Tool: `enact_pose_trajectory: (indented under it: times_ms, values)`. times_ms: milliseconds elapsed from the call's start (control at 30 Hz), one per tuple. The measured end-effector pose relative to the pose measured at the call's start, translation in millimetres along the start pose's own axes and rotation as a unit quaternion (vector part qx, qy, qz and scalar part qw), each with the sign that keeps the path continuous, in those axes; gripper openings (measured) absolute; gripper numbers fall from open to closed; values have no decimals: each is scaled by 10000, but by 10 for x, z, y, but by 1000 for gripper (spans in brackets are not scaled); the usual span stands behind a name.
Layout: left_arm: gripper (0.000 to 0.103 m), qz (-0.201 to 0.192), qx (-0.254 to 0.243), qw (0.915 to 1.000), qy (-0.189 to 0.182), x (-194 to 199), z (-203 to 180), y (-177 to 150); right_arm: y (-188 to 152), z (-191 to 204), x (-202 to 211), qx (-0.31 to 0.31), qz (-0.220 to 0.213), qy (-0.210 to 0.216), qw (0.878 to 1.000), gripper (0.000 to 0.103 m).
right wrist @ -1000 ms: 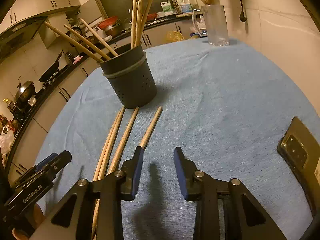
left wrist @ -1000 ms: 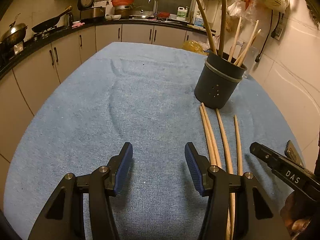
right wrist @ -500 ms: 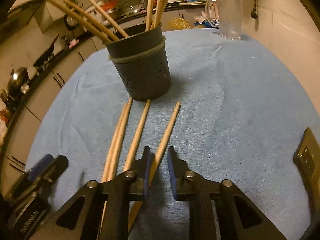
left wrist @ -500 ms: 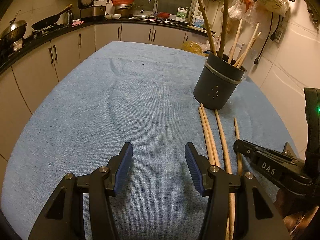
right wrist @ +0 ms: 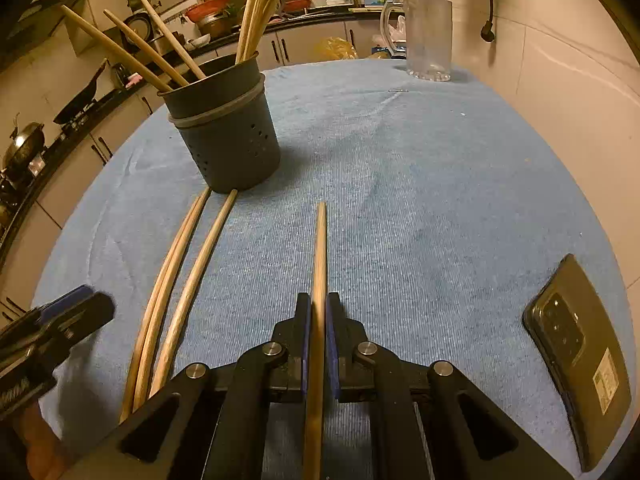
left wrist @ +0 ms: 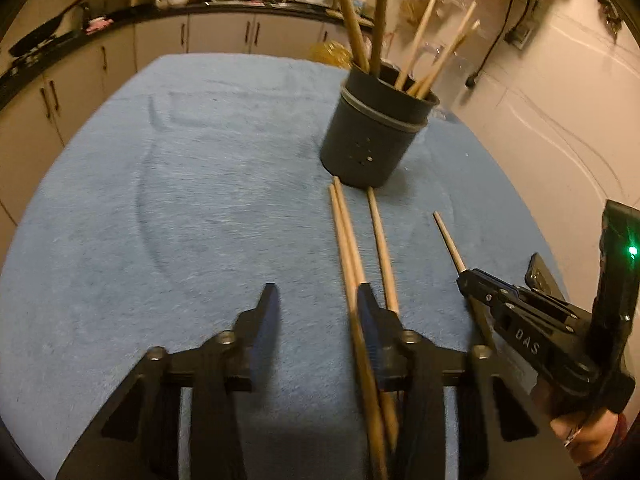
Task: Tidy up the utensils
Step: 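Grasp a chopstick with the left tool while the right tool grasps another, then raise the held chopsticks upright and carry both tools above the black holder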
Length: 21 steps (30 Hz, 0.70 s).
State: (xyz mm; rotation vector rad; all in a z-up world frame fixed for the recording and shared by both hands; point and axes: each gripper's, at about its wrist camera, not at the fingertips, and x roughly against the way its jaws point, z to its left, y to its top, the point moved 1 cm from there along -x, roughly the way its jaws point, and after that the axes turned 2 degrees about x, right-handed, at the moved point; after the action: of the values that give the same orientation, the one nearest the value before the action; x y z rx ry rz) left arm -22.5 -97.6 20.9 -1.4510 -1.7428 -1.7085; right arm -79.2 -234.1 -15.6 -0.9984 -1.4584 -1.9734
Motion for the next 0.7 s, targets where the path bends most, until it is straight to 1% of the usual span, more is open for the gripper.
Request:
enact_pose_trajectory:
  times_ms: [67, 133, 200, 233, 300, 367, 500, 600, 667, 700]
  values:
    - [31, 65, -65, 9999, 86, -51, -38, 42, -4, -18, 3, -14, -13, 62, 10000, 7]
    - [31, 187, -123, 9997, 44, -106, -72, 54, -12, -31, 8, -35, -42, 124, 9999, 7]
    - [26, 243, -171, 9995, 60, -153, -109, 66, -35, -39, 8, -21, -93, 156, 9998, 7]
    - [26, 277, -229, 9993, 98, -180, -138, 55, -42, -38, 10, -16, -115, 164, 9998, 7]
    - [20, 353, -276, 9989, 151, -232, -161, 63, -50, -25, 10, 7, -145, 177, 9997, 7]
    - [19, 401, -332, 9985, 172, -273, -192, 76, -54, -29, 12, 0, -168, 201, 9997, 7]
    - [19, 414, -462, 9974, 356, -317, -256, 136, -71, -43, 26, -14, -177, 252, 9995, 7]
    - [19, 473, -492, 9963, 520, -364, -266, 209, -73, -60, 32, -5, -154, 276, 9995, 7]
    - [17, 639, -460, 9943, 721, -452, -255, 278, -47, -64, 30, -1, -100, 284, 9995, 7]
    - [17, 623, -489, 9937, 796, -471, -267, 313, -26, -63, 24, 22, -30, 287, 9996, 7]
